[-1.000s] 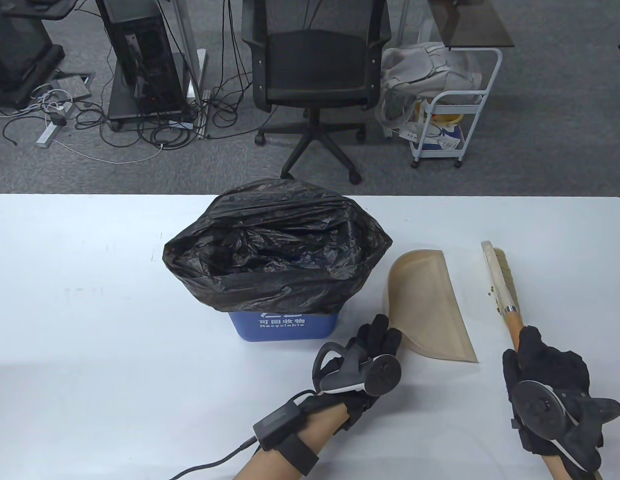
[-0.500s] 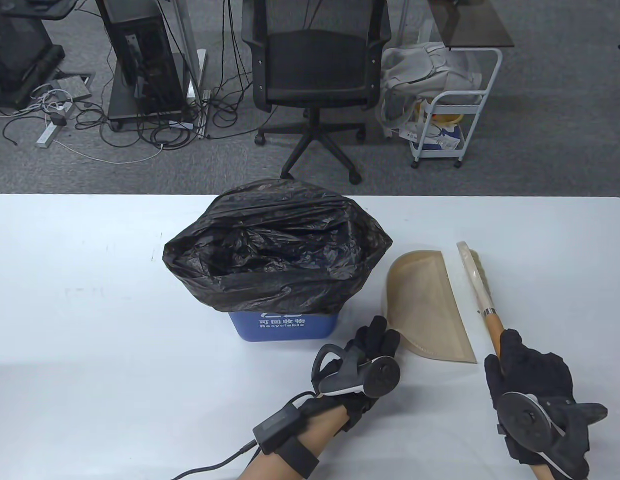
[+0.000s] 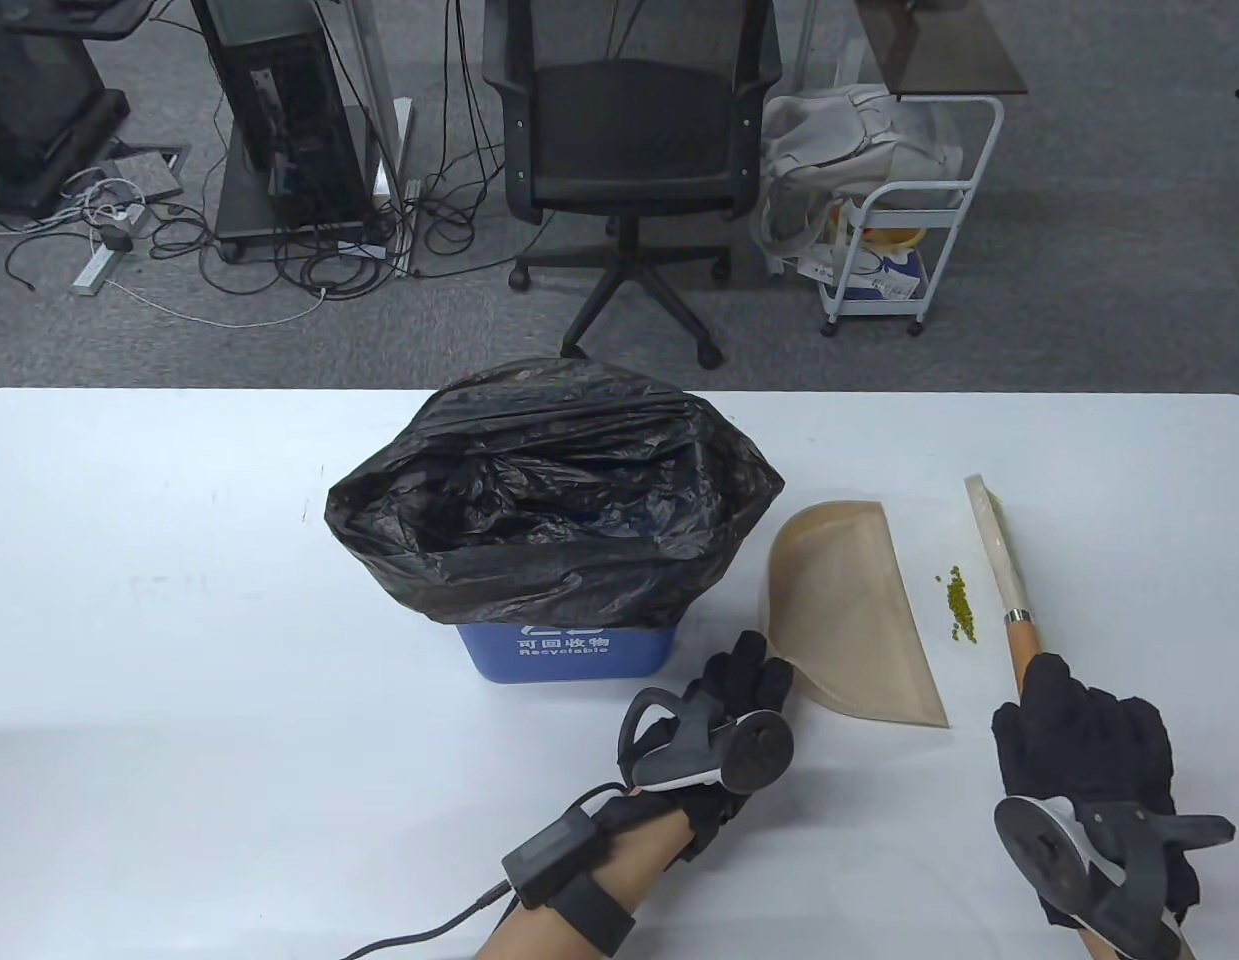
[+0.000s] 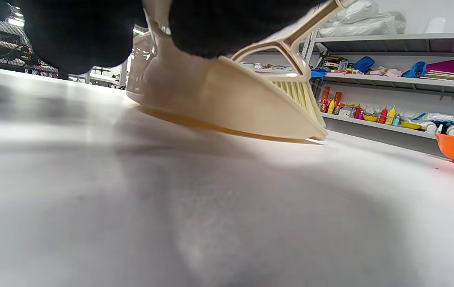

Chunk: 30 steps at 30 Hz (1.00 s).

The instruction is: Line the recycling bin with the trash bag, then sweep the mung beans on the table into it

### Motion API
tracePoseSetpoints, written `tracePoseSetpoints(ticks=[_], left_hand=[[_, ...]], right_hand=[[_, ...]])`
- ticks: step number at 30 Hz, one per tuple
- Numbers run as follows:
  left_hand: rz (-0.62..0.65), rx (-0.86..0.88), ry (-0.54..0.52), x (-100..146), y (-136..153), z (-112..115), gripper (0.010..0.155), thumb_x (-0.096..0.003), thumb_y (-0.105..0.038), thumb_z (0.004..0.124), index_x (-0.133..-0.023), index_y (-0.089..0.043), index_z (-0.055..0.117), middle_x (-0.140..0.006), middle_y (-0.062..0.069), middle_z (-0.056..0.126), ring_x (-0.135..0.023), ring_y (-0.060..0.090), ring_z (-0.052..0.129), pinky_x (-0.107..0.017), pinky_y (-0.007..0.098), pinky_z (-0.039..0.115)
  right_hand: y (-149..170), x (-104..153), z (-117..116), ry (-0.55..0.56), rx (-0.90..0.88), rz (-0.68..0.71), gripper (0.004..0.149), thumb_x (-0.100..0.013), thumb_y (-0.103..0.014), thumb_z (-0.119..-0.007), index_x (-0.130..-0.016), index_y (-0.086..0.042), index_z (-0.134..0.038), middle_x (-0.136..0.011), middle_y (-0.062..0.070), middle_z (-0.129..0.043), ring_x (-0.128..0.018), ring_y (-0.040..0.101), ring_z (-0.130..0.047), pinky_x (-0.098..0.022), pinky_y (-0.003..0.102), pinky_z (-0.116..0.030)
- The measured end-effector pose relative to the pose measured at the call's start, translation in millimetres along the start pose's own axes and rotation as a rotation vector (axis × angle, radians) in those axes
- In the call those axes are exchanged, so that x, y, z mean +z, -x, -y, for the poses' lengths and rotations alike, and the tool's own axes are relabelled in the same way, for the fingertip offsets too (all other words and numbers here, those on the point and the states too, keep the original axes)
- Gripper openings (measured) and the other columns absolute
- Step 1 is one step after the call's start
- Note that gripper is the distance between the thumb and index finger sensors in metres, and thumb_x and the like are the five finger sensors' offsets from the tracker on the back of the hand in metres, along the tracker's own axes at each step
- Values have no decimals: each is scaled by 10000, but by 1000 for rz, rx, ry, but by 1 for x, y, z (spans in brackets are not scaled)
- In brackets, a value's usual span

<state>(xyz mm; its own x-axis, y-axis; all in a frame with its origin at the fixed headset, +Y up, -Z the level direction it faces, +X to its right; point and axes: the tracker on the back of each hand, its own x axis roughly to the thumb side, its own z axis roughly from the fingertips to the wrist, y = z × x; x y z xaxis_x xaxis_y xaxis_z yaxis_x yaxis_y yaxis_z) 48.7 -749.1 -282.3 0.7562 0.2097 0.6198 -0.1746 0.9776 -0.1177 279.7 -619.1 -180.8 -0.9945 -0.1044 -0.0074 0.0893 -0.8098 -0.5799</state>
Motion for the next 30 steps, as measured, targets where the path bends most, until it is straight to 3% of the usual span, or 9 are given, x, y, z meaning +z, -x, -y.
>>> tracePoseSetpoints(ticks=[17,25,30], left_hand=[[-10,-10,-5,1,-1,0,675,-473,-39,784,-1096,27,532,-1145,409,411,-923,723,686,-619,731,730],[-15,-9,-9,1,-1,1,678,-472,-44,791,-1096,23,534,-1143,409,417,-924,719,687,-618,731,731],[-28,-35,8,3,-1,5,706,-481,-93,798,-1115,-1,499,-1147,392,409,-938,693,684,-624,721,732]], right_hand=[[-26,6,15,25,-153,40,581,-441,-326,-860,-843,93,-890,-603,274,-1059,-526,458,-1084,-497,648,-799],[-14,0,22,52,-139,14,579,-440,-323,-863,-842,92,-892,-607,273,-1057,-532,459,-1081,-500,651,-794],[-6,2,12,31,-69,-4,579,-441,-328,-861,-838,92,-893,-600,270,-1061,-526,457,-1083,-498,647,-798]])
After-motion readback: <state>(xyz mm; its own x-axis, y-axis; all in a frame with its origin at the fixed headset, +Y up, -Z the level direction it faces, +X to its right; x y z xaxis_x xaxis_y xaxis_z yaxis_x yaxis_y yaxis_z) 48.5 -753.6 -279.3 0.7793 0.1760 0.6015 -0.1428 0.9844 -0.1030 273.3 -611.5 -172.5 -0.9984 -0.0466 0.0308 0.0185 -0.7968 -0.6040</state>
